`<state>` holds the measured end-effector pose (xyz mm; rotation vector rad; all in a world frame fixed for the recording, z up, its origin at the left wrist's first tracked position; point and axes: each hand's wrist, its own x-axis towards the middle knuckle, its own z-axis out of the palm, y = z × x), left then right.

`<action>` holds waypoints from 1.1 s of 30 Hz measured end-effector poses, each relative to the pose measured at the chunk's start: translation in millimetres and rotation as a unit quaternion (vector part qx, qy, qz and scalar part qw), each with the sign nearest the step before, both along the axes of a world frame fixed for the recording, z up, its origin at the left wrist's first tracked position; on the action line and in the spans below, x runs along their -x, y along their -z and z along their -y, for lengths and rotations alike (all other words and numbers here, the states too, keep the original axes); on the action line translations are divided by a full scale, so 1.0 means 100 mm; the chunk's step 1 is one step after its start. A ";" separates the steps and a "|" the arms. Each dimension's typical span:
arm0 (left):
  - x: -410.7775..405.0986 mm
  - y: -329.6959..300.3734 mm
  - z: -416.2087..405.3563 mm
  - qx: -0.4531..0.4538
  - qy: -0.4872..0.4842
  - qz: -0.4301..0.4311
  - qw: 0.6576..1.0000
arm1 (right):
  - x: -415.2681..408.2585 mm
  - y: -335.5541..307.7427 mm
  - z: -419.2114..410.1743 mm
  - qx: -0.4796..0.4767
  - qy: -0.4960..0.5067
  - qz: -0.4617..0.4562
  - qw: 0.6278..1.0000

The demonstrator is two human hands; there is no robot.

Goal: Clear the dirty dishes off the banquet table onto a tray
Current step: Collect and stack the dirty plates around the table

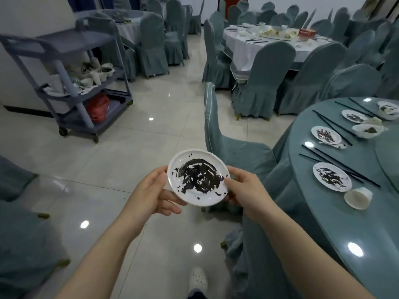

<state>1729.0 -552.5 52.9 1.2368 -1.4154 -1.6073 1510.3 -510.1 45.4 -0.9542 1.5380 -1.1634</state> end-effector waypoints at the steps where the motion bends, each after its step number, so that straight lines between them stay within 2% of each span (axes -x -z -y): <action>1: 0.04 0.00 0.19 0.005 0.001 0.018 1.000 | 0.04 0.02 0.19 0.012 0.002 -0.002 1.000; 4: 0.28 0.02 0.78 0.033 -0.011 0.065 0.997 | 0.23 0.06 0.73 0.029 0.000 0.024 0.999; 8: 0.70 -0.06 1.43 0.055 -0.013 0.072 0.996 | 0.69 0.06 1.22 0.011 0.042 0.063 0.997; 13: 1.34 -0.15 2.04 0.072 0.031 0.040 0.996 | 1.51 0.24 1.37 -0.027 0.174 0.066 0.982; 17: 2.00 -0.11 2.47 0.070 0.105 0.018 0.992 | 2.20 0.64 1.21 -0.086 0.306 0.066 0.946; 23: 2.91 0.06 3.11 0.044 0.208 0.002 0.977 | 2.88 1.25 0.88 -0.166 0.499 0.090 0.846; 30: 3.63 0.17 3.87 0.039 0.332 0.020 0.942 | 3.38 1.58 0.79 -0.243 0.683 0.118 0.678; 33: 3.90 0.27 4.14 0.037 0.351 0.031 0.935 | 3.55 1.66 0.90 -0.239 0.727 0.134 0.630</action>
